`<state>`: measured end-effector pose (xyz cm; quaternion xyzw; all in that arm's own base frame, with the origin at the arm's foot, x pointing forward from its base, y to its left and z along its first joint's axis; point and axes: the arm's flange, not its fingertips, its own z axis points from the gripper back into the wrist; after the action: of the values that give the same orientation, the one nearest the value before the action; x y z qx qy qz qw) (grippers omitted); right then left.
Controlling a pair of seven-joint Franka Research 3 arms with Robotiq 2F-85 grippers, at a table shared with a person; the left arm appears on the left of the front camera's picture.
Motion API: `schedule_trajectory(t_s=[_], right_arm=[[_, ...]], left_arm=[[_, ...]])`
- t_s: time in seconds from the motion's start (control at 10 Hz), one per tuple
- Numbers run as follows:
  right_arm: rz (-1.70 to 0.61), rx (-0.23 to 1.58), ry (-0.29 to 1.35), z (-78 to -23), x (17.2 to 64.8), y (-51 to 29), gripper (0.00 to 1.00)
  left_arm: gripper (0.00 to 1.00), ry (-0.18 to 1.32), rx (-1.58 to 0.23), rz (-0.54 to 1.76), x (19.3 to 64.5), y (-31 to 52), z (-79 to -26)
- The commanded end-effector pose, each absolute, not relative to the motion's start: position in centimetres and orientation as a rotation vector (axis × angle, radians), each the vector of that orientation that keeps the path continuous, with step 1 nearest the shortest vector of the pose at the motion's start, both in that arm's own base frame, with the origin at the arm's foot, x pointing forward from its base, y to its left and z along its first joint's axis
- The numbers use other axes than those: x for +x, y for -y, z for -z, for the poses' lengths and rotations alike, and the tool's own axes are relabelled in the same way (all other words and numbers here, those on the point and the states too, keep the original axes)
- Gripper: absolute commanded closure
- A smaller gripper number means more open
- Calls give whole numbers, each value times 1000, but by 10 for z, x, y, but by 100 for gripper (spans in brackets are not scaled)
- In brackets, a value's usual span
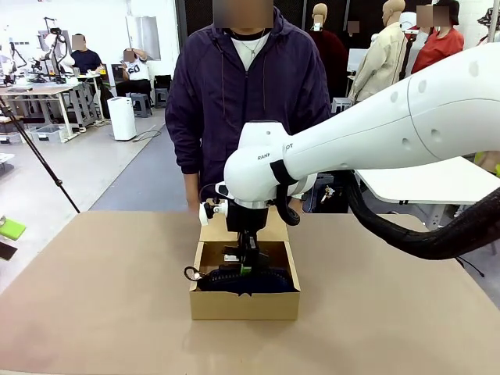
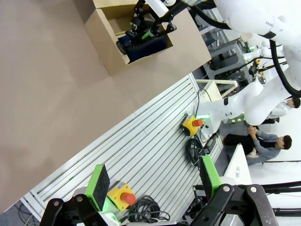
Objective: Pack the items into the box.
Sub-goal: Pick up the item indicated by the person and place it inside the Mailer Box.
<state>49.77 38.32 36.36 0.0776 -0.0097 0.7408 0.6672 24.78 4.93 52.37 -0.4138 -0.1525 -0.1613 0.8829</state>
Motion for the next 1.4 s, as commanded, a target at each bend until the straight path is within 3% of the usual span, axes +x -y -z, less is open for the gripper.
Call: schedule_trajectory(t_s=[0.0, 0.6, 1.0, 1.2, 1.3], right_arm=[[-1660, 198, 22, -362, 491, -377, 0], [-1608, 172, 56, -369, 498, -363, 0], [-1500, 149, 182, -419, 510, -303, 0], [-1446, 290, 205, -462, 503, -243, 0], [-1341, 456, 165, -486, 493, -216, 0]], left_arm=[[0, 324, -859, 349, 247, -52, -522], [0, 324, -859, 349, 247, -52, -522], [0, 324, -859, 349, 247, -52, -522], [0, 324, -859, 349, 247, -52, -522], [0, 324, -859, 349, 247, -52, -522]])
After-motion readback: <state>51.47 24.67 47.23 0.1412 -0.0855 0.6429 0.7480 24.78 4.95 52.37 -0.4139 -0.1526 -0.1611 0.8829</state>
